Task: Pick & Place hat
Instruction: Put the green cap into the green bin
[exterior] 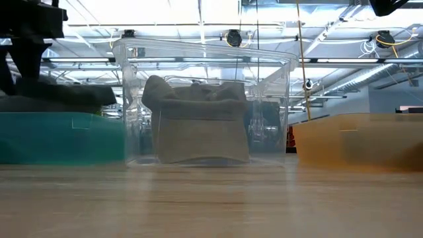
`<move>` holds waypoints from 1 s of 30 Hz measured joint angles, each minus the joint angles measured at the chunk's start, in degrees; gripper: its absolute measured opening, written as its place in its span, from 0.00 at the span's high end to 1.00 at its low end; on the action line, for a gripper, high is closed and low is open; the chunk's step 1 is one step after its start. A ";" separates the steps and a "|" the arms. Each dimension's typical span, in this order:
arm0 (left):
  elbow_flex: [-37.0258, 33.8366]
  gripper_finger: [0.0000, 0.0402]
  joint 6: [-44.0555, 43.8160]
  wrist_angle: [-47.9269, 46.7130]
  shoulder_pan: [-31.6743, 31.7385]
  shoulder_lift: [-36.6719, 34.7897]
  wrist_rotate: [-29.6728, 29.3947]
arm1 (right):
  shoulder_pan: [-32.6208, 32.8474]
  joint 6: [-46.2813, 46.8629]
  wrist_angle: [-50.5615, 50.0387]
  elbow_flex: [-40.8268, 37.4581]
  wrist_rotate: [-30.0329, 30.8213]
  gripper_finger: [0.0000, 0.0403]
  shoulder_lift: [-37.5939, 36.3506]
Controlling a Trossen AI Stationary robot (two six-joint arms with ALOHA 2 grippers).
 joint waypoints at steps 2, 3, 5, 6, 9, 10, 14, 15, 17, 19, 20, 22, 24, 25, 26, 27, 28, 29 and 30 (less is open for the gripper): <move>0.97 0.42 -1.17 -1.66 -0.02 0.00 1.40 | 0.00 -0.04 -0.02 0.00 -0.02 0.68 0.00; 1.72 0.40 -1.78 -2.65 -0.02 0.01 1.74 | 0.00 -0.20 -0.02 0.00 -0.01 0.68 0.00; 3.72 0.37 -2.96 -5.35 -0.04 0.04 1.97 | 0.00 -0.47 -0.03 0.00 -0.01 0.68 0.00; 5.02 0.36 -3.33 -6.59 -0.04 0.04 1.93 | 0.00 -0.51 -0.02 0.00 0.00 0.68 0.00; 8.72 0.36 -3.21 -6.69 -0.04 -0.07 0.36 | 0.00 -0.63 -0.02 0.00 -0.02 0.68 0.00; 10.00 0.36 -3.23 -6.54 -0.06 -0.21 -0.94 | 0.00 -0.61 -0.02 0.00 0.00 0.68 0.00; 14.28 0.42 -6.62 -6.69 0.32 -0.35 -7.04 | 0.00 -0.55 -0.01 0.00 -0.01 0.68 0.00; 14.78 0.44 -9.26 -6.66 0.59 -0.35 -9.26 | 0.00 -0.51 0.00 0.00 -0.01 0.68 0.00; 14.85 0.49 -16.45 -6.66 1.44 -0.55 -13.16 | 0.00 -0.48 -0.01 0.00 -0.02 0.68 0.00; 13.80 0.54 -23.85 -6.69 3.06 -0.66 -13.87 | 0.00 -0.48 0.02 0.00 -0.02 0.68 0.00; 12.97 0.57 -27.99 -6.75 3.89 -0.66 -13.49 | 0.00 -0.48 0.01 0.00 -0.02 0.68 0.00; 11.04 0.62 -35.07 -6.71 5.68 -0.63 -11.46 | 0.00 -0.46 0.11 0.00 0.00 0.68 0.00; 9.08 0.67 -39.26 -6.73 7.25 -0.63 -9.06 | 0.00 -0.46 0.30 0.00 -0.02 0.68 0.00; 8.01 0.69 -40.29 -6.77 7.97 -0.63 -7.83 | 0.01 -0.46 0.41 0.00 -0.02 0.68 0.00; 7.04 0.72 -41.08 -6.80 8.65 -0.63 -6.87 | 0.01 -0.45 0.43 0.00 -0.02 0.68 0.00; 6.19 0.74 -41.91 -6.78 9.46 -0.61 -6.11 | 0.01 -0.46 0.42 0.00 -0.02 0.68 0.00; 5.41 0.77 -42.50 -6.75 10.13 -0.63 -5.54 | 0.00 -0.46 0.42 0.00 -0.02 0.68 0.00; 4.60 0.79 -42.82 -6.74 10.79 -0.63 -4.68 | 0.01 -0.46 0.42 0.00 -0.02 0.68 0.00; 3.74 0.82 -42.90 -6.77 11.47 -0.63 -3.74 | 0.00 -0.46 0.42 0.00 -0.02 0.68 0.00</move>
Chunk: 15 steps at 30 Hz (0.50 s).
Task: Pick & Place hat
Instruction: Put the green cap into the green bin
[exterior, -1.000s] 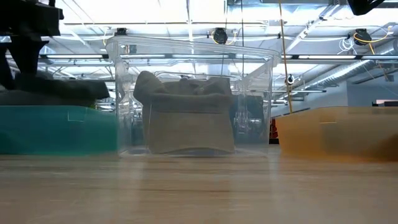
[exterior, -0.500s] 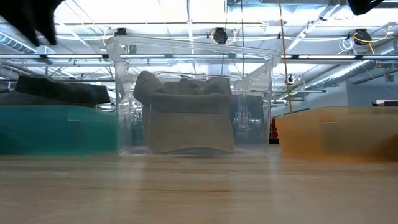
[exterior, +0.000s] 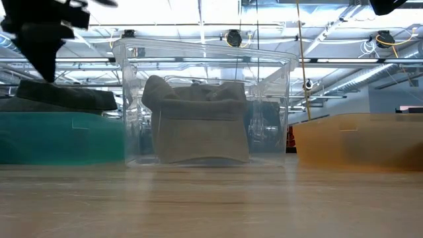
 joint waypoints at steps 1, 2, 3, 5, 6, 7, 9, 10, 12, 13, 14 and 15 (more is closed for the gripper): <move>-0.91 0.84 0.00 0.04 0.73 0.00 0.93 | 0.02 0.00 -0.02 0.00 0.00 0.68 0.00; -1.93 0.86 0.00 0.04 1.47 0.00 1.72 | 0.00 0.00 -0.01 0.00 0.01 0.68 0.00; -2.91 0.89 0.00 0.02 2.24 0.00 2.27 | 0.00 -0.04 0.00 0.00 0.00 0.68 0.00; -5.00 0.93 0.06 0.29 3.90 0.00 2.88 | 0.00 -0.09 0.00 0.00 0.02 0.68 0.00; -6.08 0.94 0.52 0.61 4.70 0.00 3.38 | 0.00 -0.08 0.00 0.00 0.02 0.68 0.00; -7.12 0.96 1.32 1.43 5.56 0.00 3.78 | 0.00 -0.02 0.00 0.00 0.02 0.68 0.00; -9.32 0.98 3.39 4.26 7.30 0.00 4.32 | 0.00 -0.02 -0.01 0.00 0.01 0.68 0.00; -10.34 0.99 4.61 5.76 8.12 0.00 4.64 | 0.00 -0.02 -0.02 0.00 0.00 0.68 0.00; -12.17 0.99 7.04 9.39 9.76 -0.02 5.09 | 0.00 -0.02 -0.02 0.00 0.01 0.68 0.00; -13.08 0.99 8.17 11.49 10.66 -0.02 5.43 | 0.00 -0.05 -0.02 0.00 0.02 0.68 0.00; -13.90 0.98 9.16 13.44 11.47 -0.02 5.58 | 0.00 -0.14 -0.02 0.00 0.01 0.68 0.00; -14.64 0.97 10.24 15.26 12.30 -0.02 5.62 | 0.00 -0.15 -0.03 0.00 0.02 0.68 0.00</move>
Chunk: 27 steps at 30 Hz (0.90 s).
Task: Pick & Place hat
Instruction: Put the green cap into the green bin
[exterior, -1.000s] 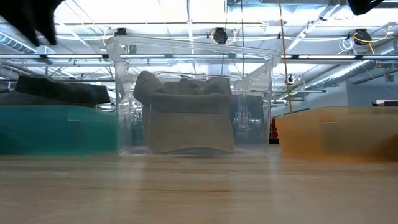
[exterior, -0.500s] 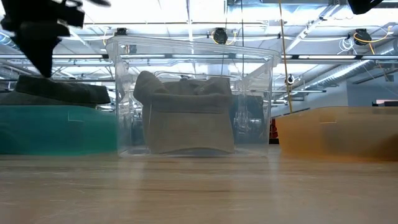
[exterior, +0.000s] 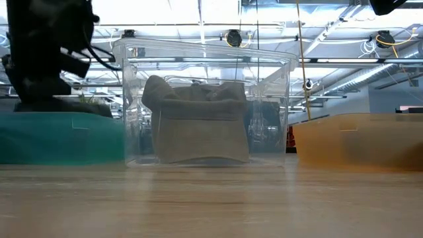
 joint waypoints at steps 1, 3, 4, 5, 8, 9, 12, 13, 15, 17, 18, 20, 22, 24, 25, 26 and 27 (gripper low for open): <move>-0.62 0.95 0.90 1.41 0.72 -0.02 0.02 | 0.00 -0.02 0.01 0.00 0.00 0.68 0.00; -1.67 0.93 2.90 3.70 2.15 -0.02 0.02 | 0.00 -0.02 -0.01 0.00 -0.01 0.68 0.00; -2.10 0.92 3.81 4.54 2.91 -0.02 0.10 | 0.00 -0.02 -0.01 0.00 0.00 0.68 0.00; -2.44 0.92 4.56 5.12 3.60 -0.02 0.27 | 0.01 -0.02 -0.01 0.00 0.00 0.68 0.00; -3.47 0.92 7.52 6.91 5.51 -0.04 0.57 | 0.00 -0.02 -0.01 0.00 0.00 0.68 0.00; -3.81 0.93 8.68 7.52 6.07 -0.04 0.72 | 0.00 -0.02 -0.03 -0.02 0.00 0.68 0.00; -4.14 0.95 11.51 8.30 7.51 -0.04 1.10 | 0.01 -0.03 -0.09 -0.02 0.00 0.68 0.00; -4.01 0.96 12.56 8.23 7.93 -0.04 1.31 | 0.01 -0.04 -0.22 -0.02 0.00 0.68 0.00; -3.04 0.98 14.80 7.08 8.54 0.00 2.11 | 0.02 -0.04 -0.58 -0.02 0.00 0.68 0.00; -0.97 0.99 16.34 4.56 8.99 0.07 3.31 | -0.02 -0.04 -0.82 -0.02 0.00 0.68 0.00; 0.34 0.99 16.80 3.30 9.08 0.07 3.90 | -0.08 -0.04 -0.86 -0.02 0.00 0.68 0.00; 3.41 0.99 17.03 0.90 8.94 0.09 4.71 | -0.30 -0.04 -0.87 -0.03 0.00 0.68 0.00; 6.70 0.97 17.00 -1.28 8.43 0.09 4.87 | -0.48 -0.04 -0.88 -0.04 0.00 0.68 0.00; 9.53 0.94 16.61 -2.19 7.75 0.07 4.90 | -0.50 -0.04 -0.91 -0.04 0.00 0.68 0.00; 10.72 0.93 16.27 -2.29 7.47 0.07 4.90 | -0.50 0.02 -0.88 -0.04 0.00 0.68 0.00; 11.67 0.93 15.85 -2.16 7.24 0.07 4.89 | -0.50 0.08 -0.88 -0.04 0.00 0.68 0.00; 12.43 0.92 15.36 -2.02 7.09 0.07 4.83 | -0.50 0.11 -0.88 -0.04 0.00 0.68 0.00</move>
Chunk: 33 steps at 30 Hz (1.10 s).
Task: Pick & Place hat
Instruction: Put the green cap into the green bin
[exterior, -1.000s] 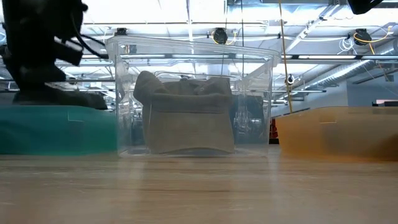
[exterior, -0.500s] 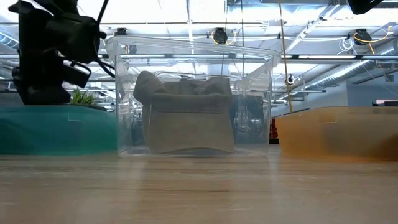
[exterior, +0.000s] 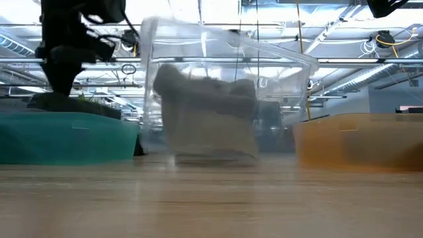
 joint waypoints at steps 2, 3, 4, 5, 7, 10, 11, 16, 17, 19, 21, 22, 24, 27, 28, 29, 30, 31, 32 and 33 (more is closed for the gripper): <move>1.07 0.93 -0.62 -0.04 -0.33 0.00 -0.10 | 0.08 0.04 0.00 0.00 0.00 0.68 0.00; 1.27 0.94 -0.74 -0.07 -0.38 0.00 -0.11 | 0.15 0.04 -0.01 0.00 -0.01 0.68 0.00; 1.35 0.95 -1.06 -0.17 -0.47 0.00 -0.11 | 0.15 0.06 -0.01 0.00 -0.01 0.68 0.00; 1.35 0.96 -1.18 -0.21 -0.56 0.00 -0.08 | 0.15 0.13 0.00 0.00 -0.04 0.68 0.00; 1.35 0.99 -1.42 -0.30 -0.60 0.00 -0.02 | 0.15 0.42 0.00 0.00 -0.07 0.68 0.00; 1.35 0.98 -1.44 0.52 -0.79 -0.01 -0.29 | 0.15 0.33 -0.02 0.00 -0.11 0.68 0.00; 1.35 0.96 -1.32 0.68 -0.79 -0.02 -1.14 | 0.15 0.33 0.00 0.00 -0.12 0.68 0.00; 0.94 0.92 -3.48 0.61 -0.72 -0.07 -12.00 | 0.15 0.47 0.00 0.00 -0.16 0.68 0.00; 0.54 0.92 -3.62 0.92 -0.45 -0.07 -13.06 | 0.15 0.56 -0.01 0.00 -0.17 0.68 0.00; -0.91 0.93 -3.27 3.07 0.37 -0.07 -12.70 | 0.15 0.70 0.00 0.00 -0.17 0.68 0.00; -2.82 0.95 -2.78 6.88 0.95 -0.06 -10.72 | 0.15 0.70 -0.02 0.00 -0.22 0.68 0.00; -3.75 0.96 -2.43 8.55 1.03 -0.04 -9.82 | 0.15 0.70 -0.01 0.00 -0.22 0.68 0.00; -5.54 0.99 -1.37 11.31 0.83 -0.04 -8.49 | 0.15 0.67 -0.02 0.00 -0.22 0.68 0.00; -8.87 0.98 -1.72 16.11 0.26 -0.04 -8.24 | 0.15 0.57 -0.02 0.00 -0.22 0.68 0.00; -9.98 0.97 -1.76 17.74 0.12 -0.06 -8.22 | 0.15 0.57 -0.02 0.00 -0.22 0.68 0.00; -11.04 0.96 -1.79 18.91 0.06 -0.07 -8.21 | 0.15 0.57 -0.04 0.00 -0.22 0.68 0.00; -12.20 0.95 -1.89 19.82 0.06 -0.07 -8.18 | 0.15 0.55 -0.04 0.00 -0.22 0.68 0.00; -13.35 0.94 -1.91 20.66 0.09 -0.07 -8.18 | 0.15 0.57 -0.04 0.00 -0.22 0.68 0.00; -14.59 0.94 -2.00 21.64 0.13 -0.09 -8.19 | 0.15 0.62 -0.02 0.00 -0.22 0.68 0.00; -15.86 0.94 -2.26 22.74 0.13 -0.16 -8.28 | 0.15 0.66 -0.04 0.00 -0.22 0.68 0.00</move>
